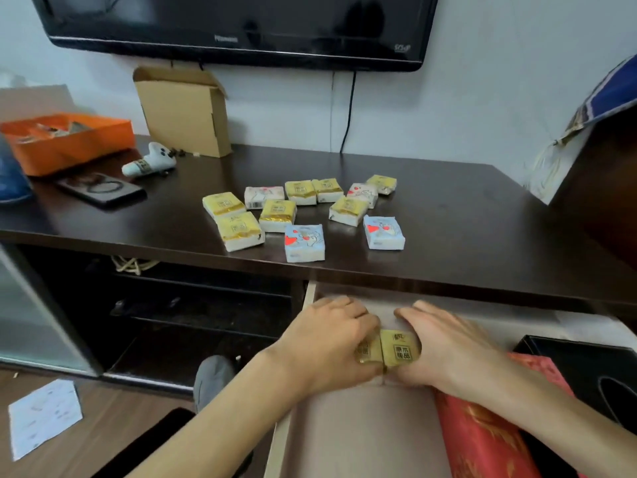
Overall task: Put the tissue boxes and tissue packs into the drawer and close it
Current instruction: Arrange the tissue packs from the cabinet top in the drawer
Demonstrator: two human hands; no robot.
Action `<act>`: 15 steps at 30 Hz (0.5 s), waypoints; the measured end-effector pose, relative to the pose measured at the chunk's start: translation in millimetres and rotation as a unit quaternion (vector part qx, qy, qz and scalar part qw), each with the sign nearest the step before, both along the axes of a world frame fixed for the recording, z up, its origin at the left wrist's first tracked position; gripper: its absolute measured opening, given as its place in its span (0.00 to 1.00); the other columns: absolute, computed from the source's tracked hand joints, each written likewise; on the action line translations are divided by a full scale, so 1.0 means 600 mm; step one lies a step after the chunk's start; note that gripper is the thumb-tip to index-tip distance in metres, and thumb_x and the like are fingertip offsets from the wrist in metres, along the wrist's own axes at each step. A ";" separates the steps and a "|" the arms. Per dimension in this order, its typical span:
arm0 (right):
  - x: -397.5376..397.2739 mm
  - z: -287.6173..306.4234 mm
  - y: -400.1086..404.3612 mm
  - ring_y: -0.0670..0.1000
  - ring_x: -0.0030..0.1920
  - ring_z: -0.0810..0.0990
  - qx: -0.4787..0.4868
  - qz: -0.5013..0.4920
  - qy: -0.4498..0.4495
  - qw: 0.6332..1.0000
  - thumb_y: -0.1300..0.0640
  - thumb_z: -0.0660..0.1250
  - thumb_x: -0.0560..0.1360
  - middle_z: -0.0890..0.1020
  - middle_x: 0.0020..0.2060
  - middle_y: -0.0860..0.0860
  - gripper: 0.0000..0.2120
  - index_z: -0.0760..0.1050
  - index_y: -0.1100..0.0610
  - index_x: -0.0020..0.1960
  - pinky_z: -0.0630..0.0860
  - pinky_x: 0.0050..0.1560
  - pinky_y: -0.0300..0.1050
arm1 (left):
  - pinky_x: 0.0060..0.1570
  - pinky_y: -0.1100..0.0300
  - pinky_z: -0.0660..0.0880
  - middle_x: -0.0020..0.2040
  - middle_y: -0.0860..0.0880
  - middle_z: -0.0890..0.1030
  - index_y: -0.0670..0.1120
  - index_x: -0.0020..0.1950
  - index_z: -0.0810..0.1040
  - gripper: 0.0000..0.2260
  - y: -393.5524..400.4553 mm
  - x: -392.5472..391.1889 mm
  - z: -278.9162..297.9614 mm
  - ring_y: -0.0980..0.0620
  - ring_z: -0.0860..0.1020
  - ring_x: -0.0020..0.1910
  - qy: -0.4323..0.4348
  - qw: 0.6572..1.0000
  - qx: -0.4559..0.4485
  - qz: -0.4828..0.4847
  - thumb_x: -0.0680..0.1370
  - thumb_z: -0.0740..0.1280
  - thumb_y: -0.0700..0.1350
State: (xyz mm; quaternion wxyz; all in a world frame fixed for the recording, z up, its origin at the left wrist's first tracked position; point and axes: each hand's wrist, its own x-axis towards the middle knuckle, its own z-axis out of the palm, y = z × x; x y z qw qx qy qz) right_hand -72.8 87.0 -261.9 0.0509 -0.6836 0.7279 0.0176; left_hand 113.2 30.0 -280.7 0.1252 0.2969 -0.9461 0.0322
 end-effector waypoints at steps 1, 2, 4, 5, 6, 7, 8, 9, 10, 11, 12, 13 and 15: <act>-0.003 0.008 0.002 0.47 0.61 0.77 -0.022 0.002 -0.014 1.000 0.26 0.65 0.59 0.74 0.59 0.37 0.42 0.69 0.41 0.70 0.75 0.53 0.48 | 0.56 0.53 0.73 0.56 0.54 0.80 0.52 0.61 0.77 0.20 0.004 0.007 0.014 0.51 0.76 0.57 0.035 0.999 -0.004 -0.001 0.76 0.61 0.63; -0.006 0.018 0.004 0.44 0.58 0.78 -0.053 0.008 -0.038 0.998 0.25 0.62 0.59 0.76 0.56 0.35 0.40 0.72 0.40 0.68 0.76 0.52 0.47 | 0.50 0.53 0.75 0.52 0.55 0.81 0.53 0.57 0.79 0.16 0.007 0.016 0.030 0.52 0.77 0.53 0.070 0.997 -0.020 -0.001 0.77 0.60 0.60; -0.007 0.046 0.004 0.39 0.47 0.81 -0.120 0.018 -0.133 0.984 0.26 0.63 0.61 0.81 0.47 0.32 0.29 0.79 0.38 0.56 0.77 0.48 0.45 | 0.39 0.52 0.76 0.44 0.55 0.81 0.53 0.48 0.81 0.12 0.006 0.046 0.062 0.53 0.78 0.44 0.155 0.986 -0.059 0.014 0.79 0.59 0.56; -0.003 0.063 -0.002 0.39 0.43 0.82 -0.145 0.024 -0.196 0.970 0.28 0.66 0.63 0.83 0.43 0.33 0.22 0.81 0.38 0.51 0.77 0.45 0.43 | 0.37 0.52 0.76 0.41 0.55 0.81 0.53 0.46 0.81 0.12 0.000 0.065 0.077 0.54 0.78 0.42 0.209 0.975 -0.075 0.032 0.79 0.60 0.54; 0.003 0.079 -0.012 0.39 0.41 0.82 -0.159 0.032 -0.254 0.953 0.32 0.68 0.66 0.84 0.41 0.35 0.16 0.82 0.38 0.48 0.77 0.43 0.42 | 0.36 0.52 0.76 0.39 0.56 0.82 0.53 0.45 0.82 0.11 -0.010 0.086 0.091 0.55 0.78 0.40 0.265 0.958 -0.089 0.059 0.79 0.61 0.52; 0.012 0.097 -0.027 0.41 0.40 0.83 -0.165 0.043 -0.300 0.939 0.37 0.70 0.68 0.85 0.41 0.37 0.11 0.83 0.39 0.47 0.77 0.44 0.42 | 0.37 0.52 0.77 0.41 0.56 0.83 0.52 0.46 0.82 0.10 -0.024 0.107 0.103 0.56 0.79 0.41 0.314 0.939 -0.100 0.096 0.79 0.62 0.51; 0.024 0.113 -0.046 0.43 0.40 0.84 -0.170 0.057 -0.332 0.926 0.41 0.71 0.70 0.86 0.41 0.40 0.08 0.84 0.40 0.47 0.78 0.45 0.43 | 0.41 0.52 0.78 0.45 0.56 0.84 0.53 0.49 0.83 0.09 -0.041 0.128 0.111 0.56 0.79 0.45 0.348 0.921 -0.101 0.144 0.79 0.63 0.51; 0.037 0.128 -0.069 0.47 0.41 0.84 -0.174 0.073 -0.353 0.916 0.44 0.72 0.72 0.86 0.41 0.43 0.06 0.84 0.42 0.47 0.80 0.46 0.45 | 0.47 0.52 0.79 0.50 0.56 0.84 0.53 0.54 0.82 0.10 -0.059 0.148 0.116 0.57 0.79 0.51 0.360 0.907 -0.090 0.197 0.78 0.63 0.51; 0.051 0.139 -0.094 0.50 0.43 0.84 -0.177 0.084 -0.370 0.908 0.48 0.72 0.73 0.87 0.41 0.45 0.04 0.85 0.44 0.47 0.80 0.47 0.46 | 0.53 0.52 0.78 0.57 0.56 0.82 0.53 0.60 0.80 0.13 -0.079 0.167 0.115 0.56 0.77 0.57 0.352 0.902 -0.064 0.241 0.78 0.64 0.52; 0.067 0.146 -0.121 0.50 0.44 0.84 -0.177 0.092 -0.381 0.903 0.51 0.72 0.75 0.87 0.42 0.45 0.04 0.85 0.46 0.48 0.80 0.46 0.44 | 0.57 0.53 0.75 0.62 0.56 0.79 0.53 0.64 0.78 0.16 -0.097 0.183 0.109 0.56 0.74 0.62 0.335 0.903 -0.025 0.267 0.78 0.65 0.53; 0.084 0.151 -0.147 0.47 0.46 0.84 -0.177 0.100 -0.384 0.901 0.53 0.72 0.77 0.86 0.44 0.44 0.04 0.85 0.47 0.50 0.79 0.46 0.41 | 0.58 0.55 0.72 0.65 0.56 0.76 0.53 0.66 0.77 0.18 -0.111 0.198 0.102 0.55 0.72 0.65 0.317 0.907 0.013 0.277 0.77 0.65 0.54; 0.102 0.153 -0.172 0.44 0.48 0.83 -0.176 0.108 -0.377 0.903 0.53 0.71 0.78 0.86 0.46 0.43 0.06 0.84 0.48 0.53 0.77 0.46 0.38 | 0.57 0.57 0.70 0.67 0.56 0.74 0.52 0.67 0.76 0.19 -0.121 0.209 0.096 0.54 0.70 0.67 0.299 0.911 0.041 0.280 0.77 0.66 0.55; 0.135 0.154 -0.218 0.42 0.51 0.81 -0.173 0.126 -0.347 0.913 0.53 0.71 0.78 0.84 0.51 0.43 0.09 0.82 0.50 0.58 0.75 0.49 0.37 | 0.54 0.58 0.67 0.67 0.55 0.74 0.52 0.66 0.78 0.21 -0.134 0.226 0.084 0.54 0.68 0.67 0.267 0.917 0.067 0.287 0.76 0.67 0.58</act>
